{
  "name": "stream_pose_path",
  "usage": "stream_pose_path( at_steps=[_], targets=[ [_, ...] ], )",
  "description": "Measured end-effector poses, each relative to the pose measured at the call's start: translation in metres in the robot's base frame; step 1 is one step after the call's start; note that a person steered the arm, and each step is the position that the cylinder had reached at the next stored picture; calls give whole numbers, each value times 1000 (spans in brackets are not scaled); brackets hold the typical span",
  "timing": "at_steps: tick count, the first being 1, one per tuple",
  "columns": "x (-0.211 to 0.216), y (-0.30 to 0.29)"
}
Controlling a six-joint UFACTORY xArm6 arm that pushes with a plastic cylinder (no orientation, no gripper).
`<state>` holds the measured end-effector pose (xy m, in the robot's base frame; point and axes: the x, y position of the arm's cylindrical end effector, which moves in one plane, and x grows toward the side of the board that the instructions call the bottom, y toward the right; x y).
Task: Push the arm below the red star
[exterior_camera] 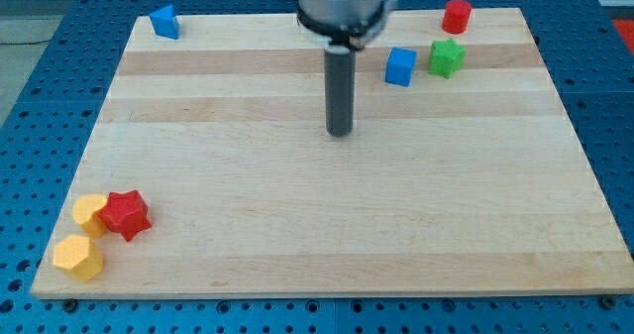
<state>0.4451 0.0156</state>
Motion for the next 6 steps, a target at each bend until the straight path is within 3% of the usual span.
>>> stream_pose_path(
  at_steps=[2,3,4,5,6],
  targets=[
    [146,-31],
    [174,-51],
    [173,-76],
    [173,-148],
    [174,-179]
  ],
)
